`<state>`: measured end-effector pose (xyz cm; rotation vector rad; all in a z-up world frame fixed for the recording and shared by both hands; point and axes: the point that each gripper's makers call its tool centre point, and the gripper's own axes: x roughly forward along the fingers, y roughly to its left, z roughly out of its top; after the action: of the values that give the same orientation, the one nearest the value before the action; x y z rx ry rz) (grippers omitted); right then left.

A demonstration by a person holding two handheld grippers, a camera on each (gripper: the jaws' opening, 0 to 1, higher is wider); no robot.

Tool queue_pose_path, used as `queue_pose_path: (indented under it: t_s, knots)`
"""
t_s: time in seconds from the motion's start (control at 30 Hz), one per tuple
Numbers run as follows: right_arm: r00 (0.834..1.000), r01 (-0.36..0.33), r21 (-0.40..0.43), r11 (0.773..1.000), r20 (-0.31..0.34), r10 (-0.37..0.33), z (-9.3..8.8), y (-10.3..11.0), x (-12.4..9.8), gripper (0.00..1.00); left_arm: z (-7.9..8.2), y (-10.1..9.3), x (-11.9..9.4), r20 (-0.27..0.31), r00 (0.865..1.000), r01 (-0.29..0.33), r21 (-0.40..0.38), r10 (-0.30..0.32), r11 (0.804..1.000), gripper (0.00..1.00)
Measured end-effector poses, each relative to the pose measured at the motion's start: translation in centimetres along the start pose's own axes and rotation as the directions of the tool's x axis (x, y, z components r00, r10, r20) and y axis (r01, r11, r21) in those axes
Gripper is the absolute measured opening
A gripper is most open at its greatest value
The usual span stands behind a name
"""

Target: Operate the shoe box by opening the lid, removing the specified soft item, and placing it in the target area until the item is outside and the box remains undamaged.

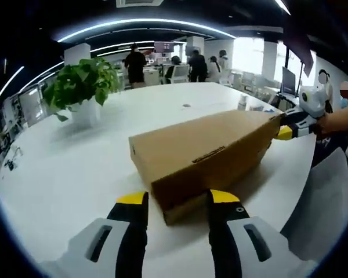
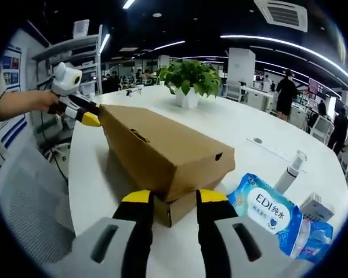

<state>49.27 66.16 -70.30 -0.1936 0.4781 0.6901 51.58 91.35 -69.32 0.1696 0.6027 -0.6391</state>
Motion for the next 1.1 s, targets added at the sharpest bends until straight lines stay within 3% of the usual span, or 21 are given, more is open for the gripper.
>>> queue_pose_path:
  t_s: [0.17, 0.4, 0.93, 1.1]
  knots:
    - [1.0, -0.022, -0.033, 0.999, -0.01, 0.022, -0.3, 0.8, 0.3, 0.3, -0.5, -0.3, 0.4, -0.016, 1.0, 0.007, 0.011, -0.007, 1.0, 0.4]
    - [0.999, -0.025, -0.011, 1.0, -0.022, 0.025, -0.9, 0.8, 0.6, 0.31, -1.4, -0.5, 0.9, -0.047, 0.999, 0.015, 0.01, -0.015, 1.0, 0.43]
    - [0.998, 0.0, 0.03, 1.0, -0.063, 0.002, -2.4, 0.8, 1.5, 0.28, -2.8, 0.0, 2.2, -0.1, 0.995, -0.01, -0.007, 0.009, 1.0, 0.36]
    - [0.998, 0.004, 0.029, 1.0, -0.062, -0.002, -2.3, 0.7, 1.6, 0.28, -2.5, 0.3, 2.5, -0.105, 0.995, -0.004, -0.002, 0.004, 1.0, 0.37]
